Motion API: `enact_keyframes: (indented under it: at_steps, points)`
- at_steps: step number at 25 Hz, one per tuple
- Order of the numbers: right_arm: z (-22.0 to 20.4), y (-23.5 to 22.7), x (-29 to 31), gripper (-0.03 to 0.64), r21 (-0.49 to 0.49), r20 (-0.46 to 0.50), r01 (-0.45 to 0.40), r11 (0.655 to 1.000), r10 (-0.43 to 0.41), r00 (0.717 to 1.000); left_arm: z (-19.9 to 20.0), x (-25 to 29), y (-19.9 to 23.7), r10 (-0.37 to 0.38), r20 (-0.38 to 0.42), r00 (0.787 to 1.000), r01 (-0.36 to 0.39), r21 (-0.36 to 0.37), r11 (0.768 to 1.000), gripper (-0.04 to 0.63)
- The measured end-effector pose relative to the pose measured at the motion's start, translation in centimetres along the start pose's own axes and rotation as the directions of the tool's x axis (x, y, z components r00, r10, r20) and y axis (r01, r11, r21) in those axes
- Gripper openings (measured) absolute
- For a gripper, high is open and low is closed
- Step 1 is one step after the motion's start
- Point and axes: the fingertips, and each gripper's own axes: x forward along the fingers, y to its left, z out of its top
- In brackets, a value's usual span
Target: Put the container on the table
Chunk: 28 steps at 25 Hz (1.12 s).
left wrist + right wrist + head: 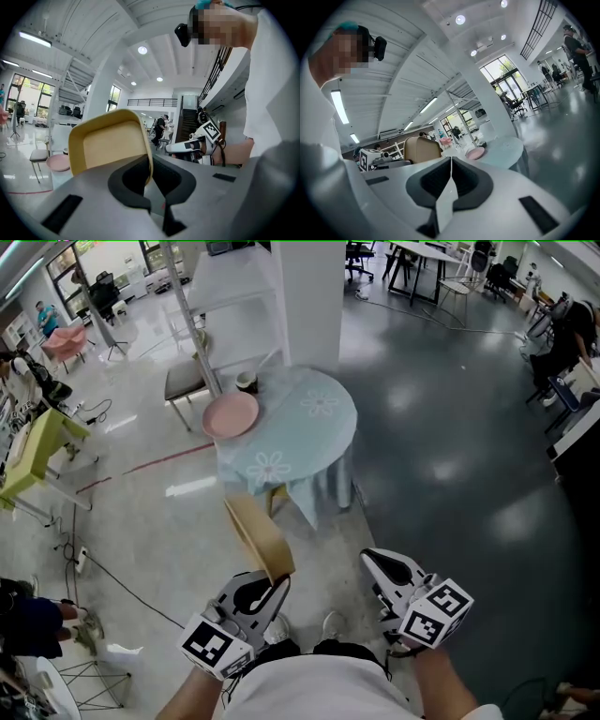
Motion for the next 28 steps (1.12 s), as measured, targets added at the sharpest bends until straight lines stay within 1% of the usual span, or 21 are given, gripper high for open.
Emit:
enact_keyframes:
  at_steps: [6, 16, 21, 28]
  points:
    - [0.3, -1.8, -0.9, 0.025, 0.005, -0.001, -0.016, 1.0, 0.016, 1.0, 0.0, 1.7, -0.9, 0.019, -0.009, 1.0, -0.019, 0.006, 1.0, 0.028]
    - [0.8, -5.2, -3.6, 0.025, 0.013, 0.003, -0.022, 1.0, 0.022, 1.0, 0.4, 5.3, -2.7, 0.03, -0.002, 1.0, -0.03, 0.021, 0.999, 0.028]
    - [1.2, -6.4, -3.7, 0.025, 0.02, -0.001, -0.027, 0.999, 0.027, 1.0, 0.7, 6.3, -2.4, 0.045, 0.005, 0.999, -0.045, 0.02, 0.999, 0.028]
    - [1.7, -7.0, -2.2, 0.025, 0.013, -0.003, -0.051, 0.999, 0.051, 0.999, 0.3, 6.9, -1.1, 0.068, 0.002, 0.998, -0.068, 0.01, 0.998, 0.028]
